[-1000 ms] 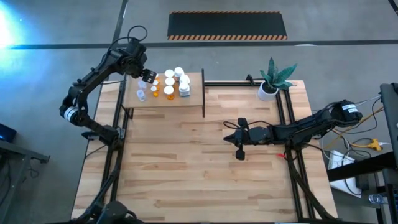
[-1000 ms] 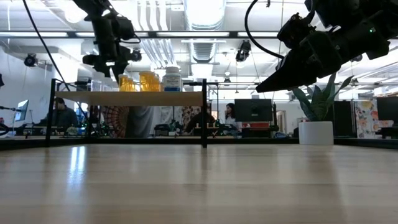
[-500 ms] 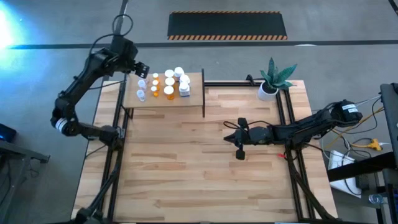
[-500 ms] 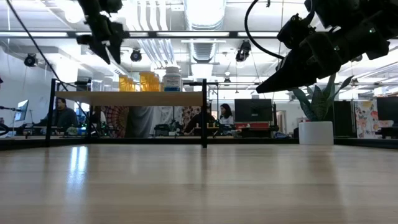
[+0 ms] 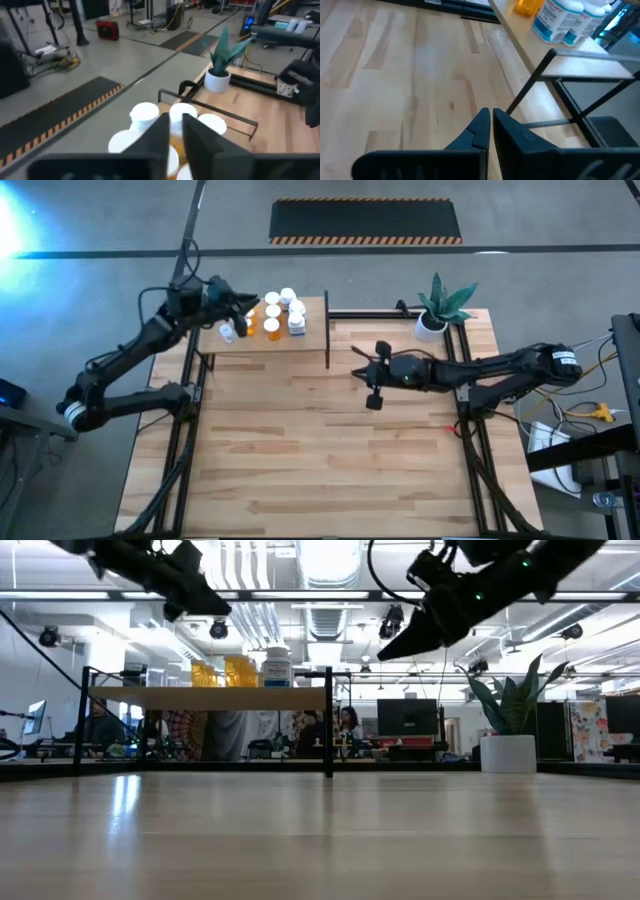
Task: Pick and place medicine bottles onto shelf by color
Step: Adjust the pill bottles on the shelf
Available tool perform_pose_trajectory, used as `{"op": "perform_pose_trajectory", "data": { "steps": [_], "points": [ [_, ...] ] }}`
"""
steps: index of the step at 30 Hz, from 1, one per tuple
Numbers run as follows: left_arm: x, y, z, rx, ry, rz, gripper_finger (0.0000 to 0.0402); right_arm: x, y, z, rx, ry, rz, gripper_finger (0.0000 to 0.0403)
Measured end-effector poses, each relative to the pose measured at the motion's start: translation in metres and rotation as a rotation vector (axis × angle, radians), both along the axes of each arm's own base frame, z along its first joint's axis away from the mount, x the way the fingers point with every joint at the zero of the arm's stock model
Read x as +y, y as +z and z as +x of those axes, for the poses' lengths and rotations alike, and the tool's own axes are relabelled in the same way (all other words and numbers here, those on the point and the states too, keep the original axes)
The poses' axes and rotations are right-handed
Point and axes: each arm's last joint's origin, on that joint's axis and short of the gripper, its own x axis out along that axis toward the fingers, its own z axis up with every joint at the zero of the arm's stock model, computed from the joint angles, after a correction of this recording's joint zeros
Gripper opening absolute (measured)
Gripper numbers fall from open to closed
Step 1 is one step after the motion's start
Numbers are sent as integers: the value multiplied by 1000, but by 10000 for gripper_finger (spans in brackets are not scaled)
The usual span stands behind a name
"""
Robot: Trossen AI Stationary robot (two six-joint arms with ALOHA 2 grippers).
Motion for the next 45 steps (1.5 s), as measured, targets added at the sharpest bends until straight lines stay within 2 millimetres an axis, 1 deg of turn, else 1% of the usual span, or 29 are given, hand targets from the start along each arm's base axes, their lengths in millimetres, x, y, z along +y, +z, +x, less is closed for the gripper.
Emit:
{"op": "perform_pose_trajectory", "data": {
  "steps": [1, 3, 6, 10, 13, 16, 20, 21, 23, 25, 27, 32, 33, 34, 39, 45],
  "points": [
    [3, -3, 3, 0, -8, 5, 21, -3, 3, 1, 6, 4, -3, 13],
    [12, -6, 11, 31, -16, 4, 6, -9, 8, 2, 15, 14, -5, 13],
    [30, -2, 24, 79, -21, -17, 8, -16, 10, 2, 24, 17, -16, 13],
    [57, 10, 46, 184, -60, -44, 13, -26, 11, 0, 28, 19, -19, 13],
    [77, 14, 62, 282, -77, -98, 38, -33, 11, -2, 30, 19, -15, 13],
    [90, 19, 73, 343, -83, -137, 80, -37, 11, -3, 35, 10, -21, 13],
    [102, 23, 78, 436, 6, -130, 140, -40, 13, -7, 49, 11, -40, 13],
    [103, 23, 78, 467, 30, -124, 150, -40, 14, -8, 50, 10, -41, 13],
    [105, 22, 78, 500, 55, -119, 157, -40, 15, -10, 54, 10, -43, 13],
    [105, 21, 78, 524, 55, -130, 146, -39, 16, -12, 58, 10, -42, 13],
    [105, 19, 78, 554, 40, -137, 121, -39, 16, -12, 62, 12, -43, 13],
    [104, 15, 78, 588, 25, -154, 28, -39, 15, -12, 67, 11, -39, 13],
    [104, 15, 77, 591, 25, -157, 15, -39, 15, -12, 67, 11, -39, 13],
    [104, 15, 77, 590, 26, -157, 8, -39, 15, -12, 68, 11, -39, 13],
    [103, 17, 77, 582, 29, -152, 9, -38, 15, -12, 61, 31, -30, 13],
    [103, 14, 82, 582, 17, -162, 1, -38, 15, -12, 62, 31, -30, 13]
  ]
}}
